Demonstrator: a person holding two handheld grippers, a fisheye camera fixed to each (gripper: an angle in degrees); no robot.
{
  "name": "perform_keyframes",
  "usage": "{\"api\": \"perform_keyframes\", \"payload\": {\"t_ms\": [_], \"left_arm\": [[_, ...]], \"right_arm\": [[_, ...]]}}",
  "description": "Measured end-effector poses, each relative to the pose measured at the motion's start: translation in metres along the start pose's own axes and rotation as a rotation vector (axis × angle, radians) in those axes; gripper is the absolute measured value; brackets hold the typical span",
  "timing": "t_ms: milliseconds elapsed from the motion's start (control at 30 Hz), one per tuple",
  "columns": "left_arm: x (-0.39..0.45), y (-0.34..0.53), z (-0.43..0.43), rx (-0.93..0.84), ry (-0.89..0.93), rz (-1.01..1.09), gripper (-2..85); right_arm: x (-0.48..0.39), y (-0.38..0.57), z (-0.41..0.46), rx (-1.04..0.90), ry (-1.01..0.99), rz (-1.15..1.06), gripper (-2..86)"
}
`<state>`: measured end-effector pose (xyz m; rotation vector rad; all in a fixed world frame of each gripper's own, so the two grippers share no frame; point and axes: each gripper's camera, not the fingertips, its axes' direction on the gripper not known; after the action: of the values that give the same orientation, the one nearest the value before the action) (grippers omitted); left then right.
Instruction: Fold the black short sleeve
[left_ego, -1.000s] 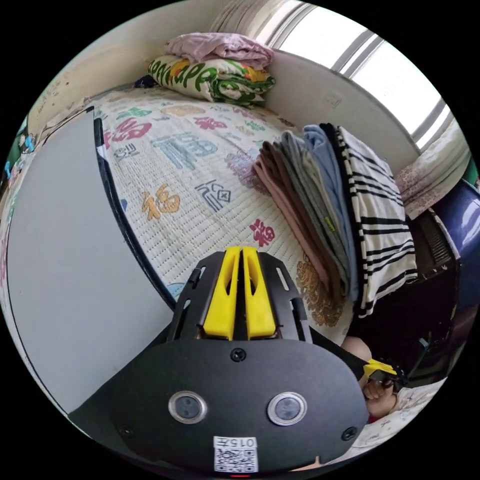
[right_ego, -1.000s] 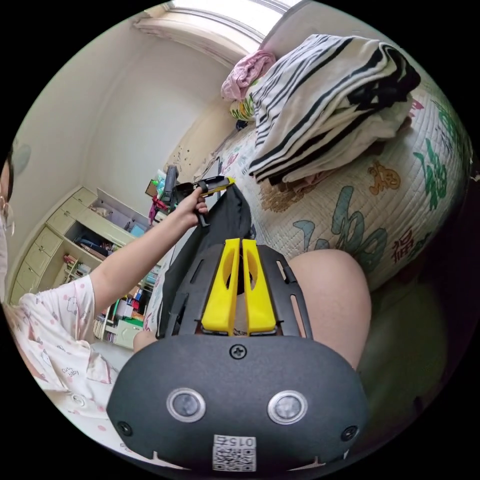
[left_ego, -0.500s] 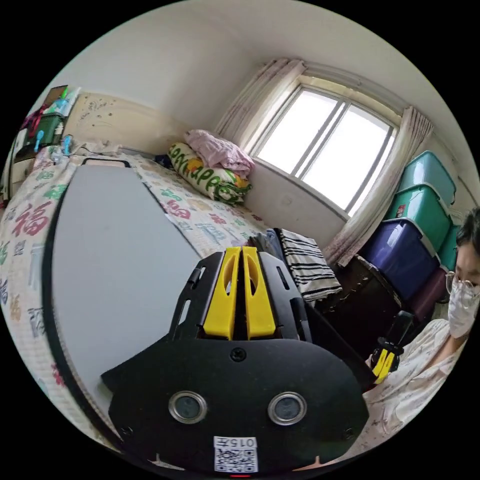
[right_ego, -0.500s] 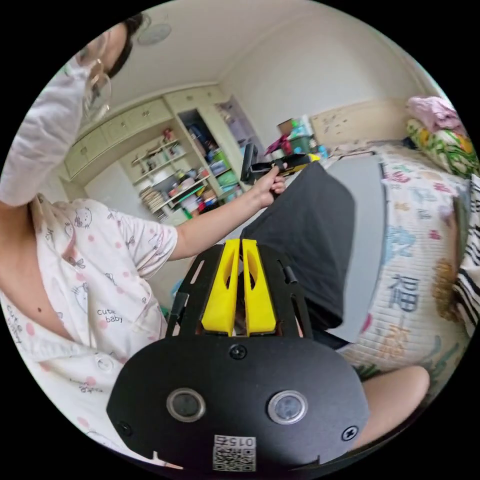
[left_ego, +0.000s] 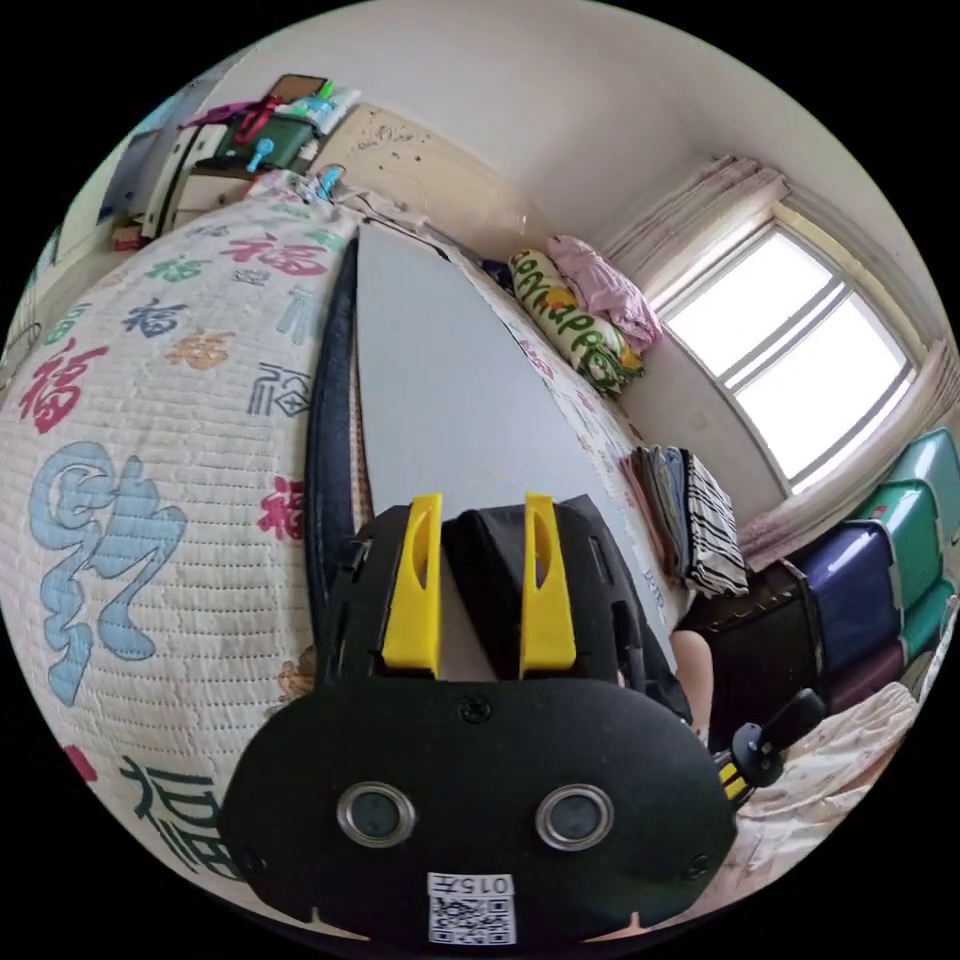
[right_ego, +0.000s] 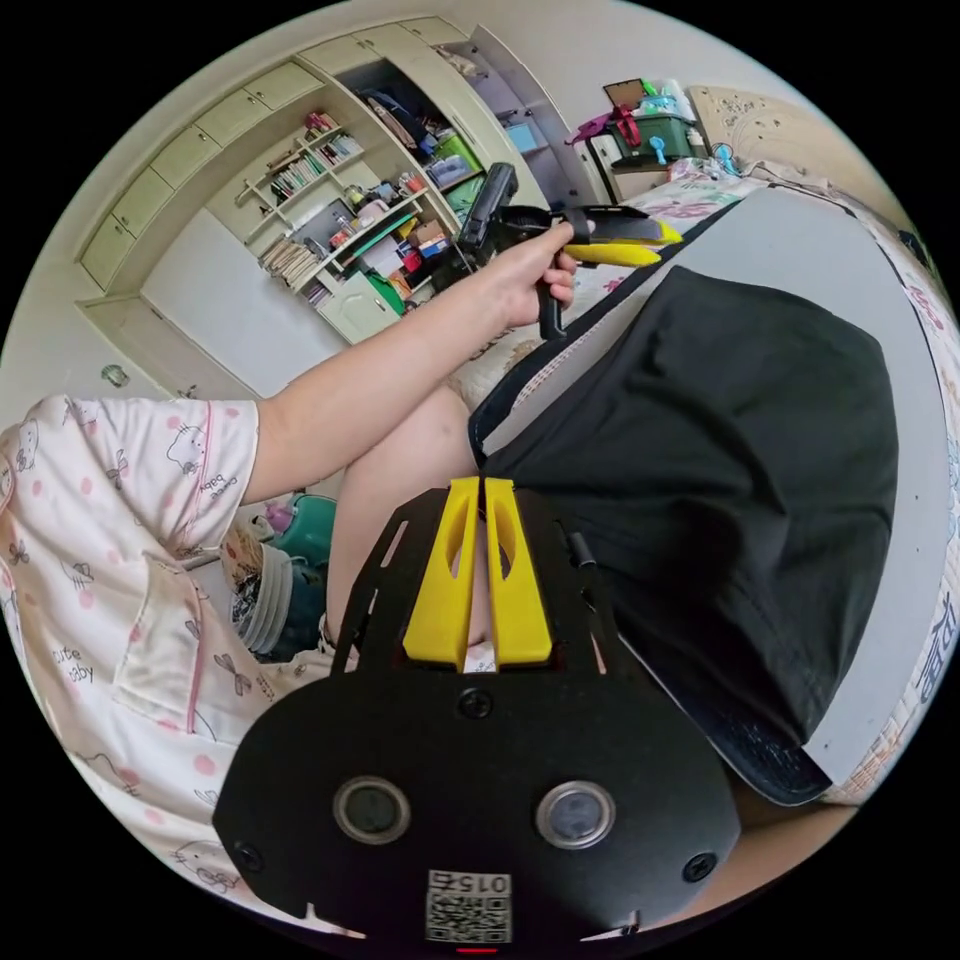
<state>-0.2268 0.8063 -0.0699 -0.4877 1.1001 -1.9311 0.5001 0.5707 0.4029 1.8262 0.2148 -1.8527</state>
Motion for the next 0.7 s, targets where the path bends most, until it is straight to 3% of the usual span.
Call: {"api": "perform_keyframes", "payload": {"t_ms": [233,433,567,700], "left_arm": [[0.044,-0.017,0.012,-0.167,-0.166,0.118,3.2],[0.099,-0.016,-0.048,-0.110,-0.256,0.200,5.0],[0.189,0.018,-0.117,-0.099,-0.147,0.444,5.0],[0.263,0.073,-0.149,-0.194,-0.024,0.543,6.5]], "right_arm": [[-0.005,-0.007,0.050,-0.102,0.069,-0.025,1.0],[-0.016,0.011,0.049,-0.091,-0.046,-0.103,3.5],[0.009,0.037,-0.001,0.048,0.072,-0.083,4.6],[0.044,0.061,-0.041,0.128,0.215,-0.015,6.0]]}}
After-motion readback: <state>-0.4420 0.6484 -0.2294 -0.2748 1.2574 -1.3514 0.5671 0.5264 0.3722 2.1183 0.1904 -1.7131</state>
